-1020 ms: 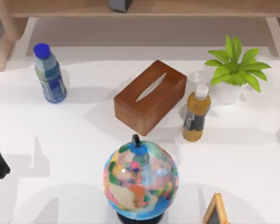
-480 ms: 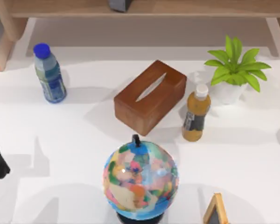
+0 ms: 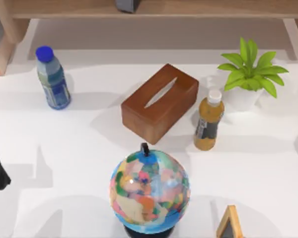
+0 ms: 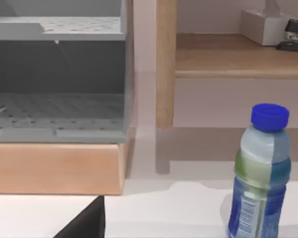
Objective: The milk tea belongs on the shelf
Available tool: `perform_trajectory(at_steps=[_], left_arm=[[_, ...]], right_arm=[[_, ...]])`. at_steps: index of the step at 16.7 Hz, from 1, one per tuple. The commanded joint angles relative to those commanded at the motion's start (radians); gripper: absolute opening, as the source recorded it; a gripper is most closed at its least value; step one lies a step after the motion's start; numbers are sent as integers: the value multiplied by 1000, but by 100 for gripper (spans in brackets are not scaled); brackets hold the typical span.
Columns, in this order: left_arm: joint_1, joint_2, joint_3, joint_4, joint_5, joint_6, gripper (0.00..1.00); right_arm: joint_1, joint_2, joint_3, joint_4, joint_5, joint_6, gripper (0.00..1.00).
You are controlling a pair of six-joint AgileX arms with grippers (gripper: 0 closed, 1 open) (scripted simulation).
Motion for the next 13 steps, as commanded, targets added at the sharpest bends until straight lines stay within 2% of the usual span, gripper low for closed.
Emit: perform_trajectory(at_steps=[6,13], left_arm=[[0,0,0,0,0,0,100],[0,0,0,0,0,0,100]], right_arm=[[30,17,32,-14,30,4,100],[30,17,32,-14,30,4,47]])
